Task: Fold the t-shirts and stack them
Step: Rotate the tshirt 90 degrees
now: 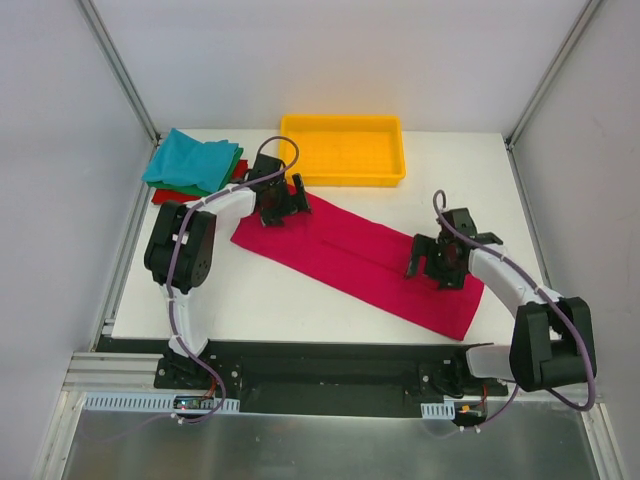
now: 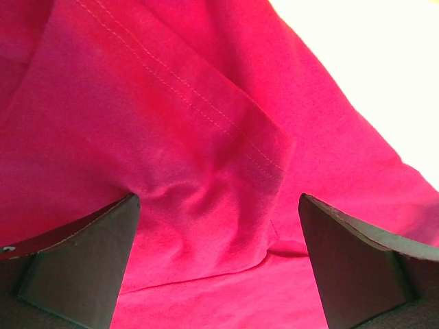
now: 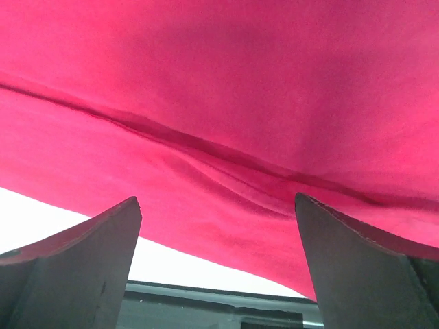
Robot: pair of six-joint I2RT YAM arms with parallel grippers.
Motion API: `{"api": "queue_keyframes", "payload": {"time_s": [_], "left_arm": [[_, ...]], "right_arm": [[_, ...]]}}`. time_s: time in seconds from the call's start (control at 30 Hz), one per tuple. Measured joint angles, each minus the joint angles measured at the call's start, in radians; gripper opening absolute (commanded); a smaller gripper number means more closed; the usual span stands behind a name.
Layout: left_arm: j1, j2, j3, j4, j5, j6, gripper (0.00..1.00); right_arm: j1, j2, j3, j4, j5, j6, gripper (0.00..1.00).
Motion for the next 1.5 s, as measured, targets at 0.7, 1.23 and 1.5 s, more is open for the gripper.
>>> {"api": "queue_keyframes", "payload": {"time_s": [0.7, 1.23, 1.5], "left_arm": [[-0.036, -0.145, -0.058, -0.099, -0.064, 0.057, 0.99], [-0.051, 0.107, 0.212, -0.281, -0.073, 0.022, 0.99], [-0.039, 0.329, 0.583, -0.413, -0.074, 0.080, 0.99]], "right_arm": [[0.001, 1.155, 1.636, -0.189, 0.172, -0.100, 0.60], [-0.134, 0.900, 1.122, -0.106, 0.276, -0.016, 0.13], [-0.426, 0.618, 0.740, -0.077, 0.356, 0.037, 0.55]]}}
